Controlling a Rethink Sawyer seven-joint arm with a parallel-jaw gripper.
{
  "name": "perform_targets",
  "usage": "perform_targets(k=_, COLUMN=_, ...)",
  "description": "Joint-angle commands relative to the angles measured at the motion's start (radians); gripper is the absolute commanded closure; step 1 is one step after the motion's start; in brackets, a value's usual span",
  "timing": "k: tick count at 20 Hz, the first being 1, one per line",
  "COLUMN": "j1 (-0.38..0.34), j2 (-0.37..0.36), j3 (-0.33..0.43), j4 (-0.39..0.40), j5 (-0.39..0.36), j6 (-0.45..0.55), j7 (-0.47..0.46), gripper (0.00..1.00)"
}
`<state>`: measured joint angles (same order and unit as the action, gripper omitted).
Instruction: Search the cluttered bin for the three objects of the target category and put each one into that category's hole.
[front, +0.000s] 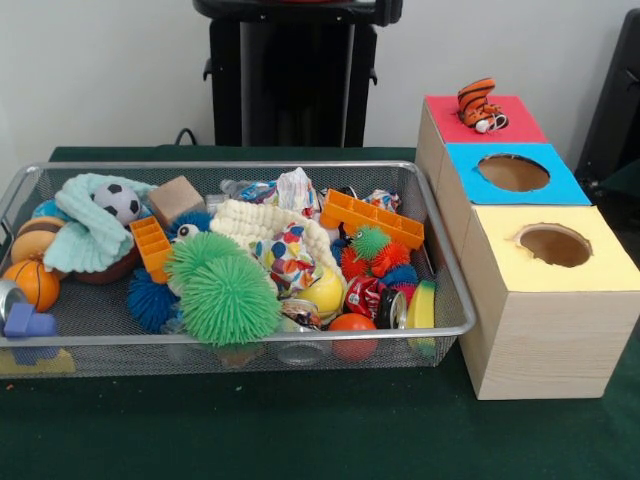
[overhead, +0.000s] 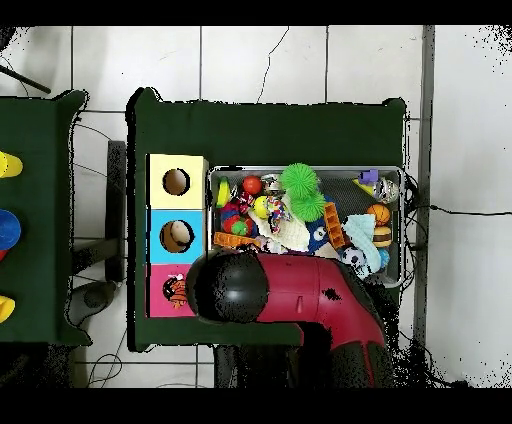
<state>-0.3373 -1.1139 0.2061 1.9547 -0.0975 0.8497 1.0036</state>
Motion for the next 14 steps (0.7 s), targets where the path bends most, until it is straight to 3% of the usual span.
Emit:
perform_targets(k=1, j1=0.036, j2=0.05, j3=-0.057, j4=-0.043, j5=0.027, j6=0.024, j7=0.353, gripper=1.0)
perform_targets(k=14, j1=0.108, j2=0.161, j3=-0.091, j4=-0.072, j5=0.042, j6=-0.115, j7=0.423, gripper=1.0)
